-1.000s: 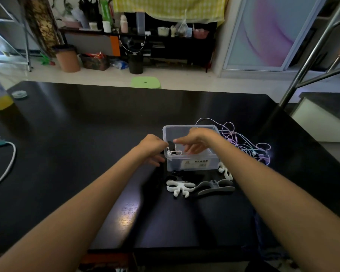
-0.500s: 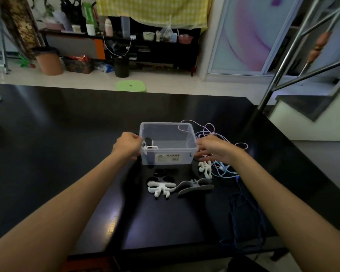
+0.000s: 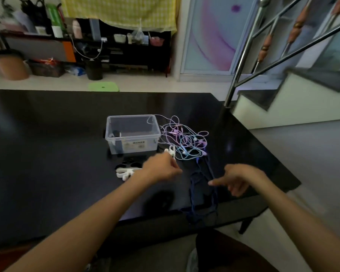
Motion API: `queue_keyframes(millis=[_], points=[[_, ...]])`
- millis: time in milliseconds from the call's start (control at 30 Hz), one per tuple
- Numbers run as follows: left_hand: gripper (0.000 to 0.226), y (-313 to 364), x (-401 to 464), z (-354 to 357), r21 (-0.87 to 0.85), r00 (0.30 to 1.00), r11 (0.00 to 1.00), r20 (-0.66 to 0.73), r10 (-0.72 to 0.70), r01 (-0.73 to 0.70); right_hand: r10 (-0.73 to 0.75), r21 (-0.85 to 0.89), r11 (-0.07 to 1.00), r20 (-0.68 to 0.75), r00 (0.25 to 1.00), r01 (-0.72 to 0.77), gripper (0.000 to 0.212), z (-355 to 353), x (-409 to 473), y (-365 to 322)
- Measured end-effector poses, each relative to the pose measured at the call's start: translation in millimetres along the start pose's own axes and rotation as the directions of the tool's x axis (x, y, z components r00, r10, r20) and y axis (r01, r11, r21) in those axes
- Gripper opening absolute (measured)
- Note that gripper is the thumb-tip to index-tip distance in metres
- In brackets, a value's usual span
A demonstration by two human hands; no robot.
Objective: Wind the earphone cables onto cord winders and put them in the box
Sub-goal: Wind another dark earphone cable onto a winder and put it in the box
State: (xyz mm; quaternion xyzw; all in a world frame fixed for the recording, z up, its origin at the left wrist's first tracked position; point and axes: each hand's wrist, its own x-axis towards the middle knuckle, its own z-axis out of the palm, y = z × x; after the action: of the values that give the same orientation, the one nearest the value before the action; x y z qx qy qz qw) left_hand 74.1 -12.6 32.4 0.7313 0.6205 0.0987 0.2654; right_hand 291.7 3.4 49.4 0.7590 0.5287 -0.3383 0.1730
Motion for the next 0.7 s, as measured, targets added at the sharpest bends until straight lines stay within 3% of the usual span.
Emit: queue_keyframes(millis=[100,200,267,333,367,400,433,467,500,533,600,700], points=[[0.043,19,7,47,0.048,0.985,0.997,0.160,-0.064,0.057,-0.094,0.059,0.992,-0.197,0.976,0.107,0.045,40,7,10],[0.037,30,8,73,0.050,0.992,0.994,0.076,-0.096,0.093,-0.204,0.128,0.955,-0.373,0.905,0.268,0.030,67,16,12],[0.024,34,9,77,0.025,0.995,0.995,0.025,-0.097,0.096,-0.248,0.218,0.913,-0.378,0.892,0.346,0.034,66,12,12],[0.020,40,12,73,-0.180,0.995,0.979,-0.016,-0.101,0.097,-0.264,0.497,0.767,-0.331,0.906,0.405,0.031,57,3,14],[0.017,43,14,66,-0.373,0.993,0.924,-0.031,-0.110,0.091,-0.270,0.684,0.618,-0.279,0.921,0.388,0.027,49,-1,15],[0.012,48,14,54,-0.584,0.992,0.808,-0.025,-0.120,0.083,-0.296,0.826,0.444,-0.230,0.927,0.346,0.023,41,-6,17],[0.014,52,15,40,-0.772,0.988,0.628,0.002,-0.151,0.098,-0.318,0.905,0.293,-0.213,0.924,0.309,0.022,31,-9,20],[0.019,54,17,21,-0.875,0.984,0.472,0.030,-0.175,0.110,-0.323,0.938,0.179,-0.228,0.918,0.296,0.023,21,-9,22],[0.022,55,19,3,-0.915,0.979,0.388,0.033,-0.199,0.109,-0.315,0.947,0.100,-0.262,0.912,0.307,0.025,8,-8,25],[0.023,55,21,-17,-0.924,0.977,0.373,0.000,-0.214,0.082,-0.290,0.945,0.044,-0.300,0.909,0.325,0.028,-5,-4,27],[0.020,48,26,-53,-0.945,0.960,0.327,-0.076,-0.270,0.017,-0.217,0.919,0.043,-0.374,0.902,0.392,0.028,-33,2,30],[0.009,38,30,-88,-0.956,0.937,0.282,-0.172,-0.304,-0.083,-0.142,0.873,0.169,-0.438,0.888,0.457,0.025,-64,14,33]])
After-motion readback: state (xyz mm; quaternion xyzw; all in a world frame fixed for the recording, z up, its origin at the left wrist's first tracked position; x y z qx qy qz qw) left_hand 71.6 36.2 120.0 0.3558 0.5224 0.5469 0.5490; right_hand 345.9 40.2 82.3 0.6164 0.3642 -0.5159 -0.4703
